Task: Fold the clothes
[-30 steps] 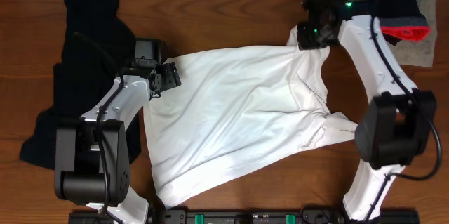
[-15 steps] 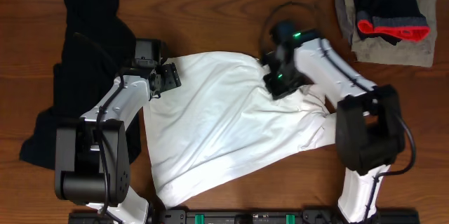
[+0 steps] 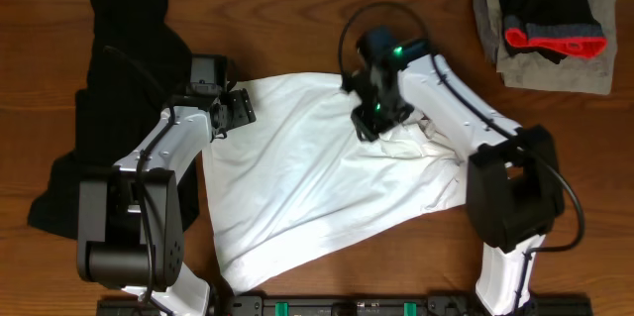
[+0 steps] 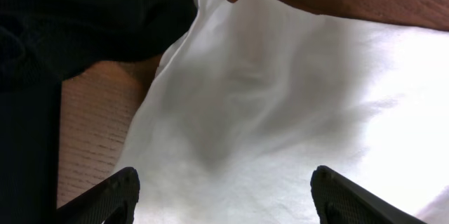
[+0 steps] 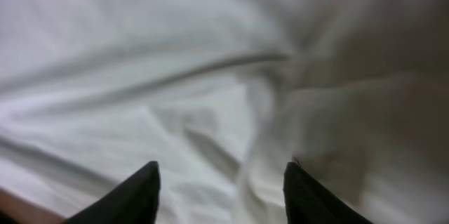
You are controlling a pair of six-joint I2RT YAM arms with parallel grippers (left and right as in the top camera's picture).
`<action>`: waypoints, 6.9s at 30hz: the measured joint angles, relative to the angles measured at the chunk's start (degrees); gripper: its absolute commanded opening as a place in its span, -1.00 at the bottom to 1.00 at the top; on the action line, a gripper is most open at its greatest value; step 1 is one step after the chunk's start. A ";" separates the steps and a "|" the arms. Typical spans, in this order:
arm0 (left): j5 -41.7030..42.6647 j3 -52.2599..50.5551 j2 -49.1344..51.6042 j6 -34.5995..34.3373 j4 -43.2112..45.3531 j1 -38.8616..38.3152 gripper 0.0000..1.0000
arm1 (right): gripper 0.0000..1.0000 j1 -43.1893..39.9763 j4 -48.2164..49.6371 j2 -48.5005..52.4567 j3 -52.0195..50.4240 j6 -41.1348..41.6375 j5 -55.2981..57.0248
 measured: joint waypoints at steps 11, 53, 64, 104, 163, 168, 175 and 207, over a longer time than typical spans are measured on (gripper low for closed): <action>0.00 0.00 0.00 0.00 0.00 0.00 0.60 | 0.19 -18.29 3.72 -3.37 3.06 8.28 -6.27; 0.00 0.00 0.00 0.00 0.00 0.00 0.58 | -0.97 -14.21 -10.62 7.74 33.55 -2.51 -12.76; 0.00 0.00 0.00 0.00 0.00 0.00 0.58 | -0.97 -10.43 -21.90 7.74 30.38 -10.01 -4.94; 10.01 0.00 0.04 -1.14 -1.46 10.97 0.60 | -0.72 2.49 -14.29 7.63 22.32 -3.78 14.01; 10.62 0.02 0.04 -1.14 -1.73 10.93 0.60 | -0.04 5.25 4.50 7.63 -1.97 43.47 41.57; 10.62 0.02 0.04 -1.14 -1.70 10.93 0.60 | 0.01 0.76 9.57 7.63 -1.88 36.41 41.22; 10.62 0.02 0.04 -1.14 -1.70 10.93 0.60 | -0.10 -1.44 14.82 7.63 -1.77 25.20 37.57; 10.58 2.60 0.04 4.96 -0.42 10.82 0.51 | -0.98 -3.52 12.72 7.63 6.12 15.89 31.19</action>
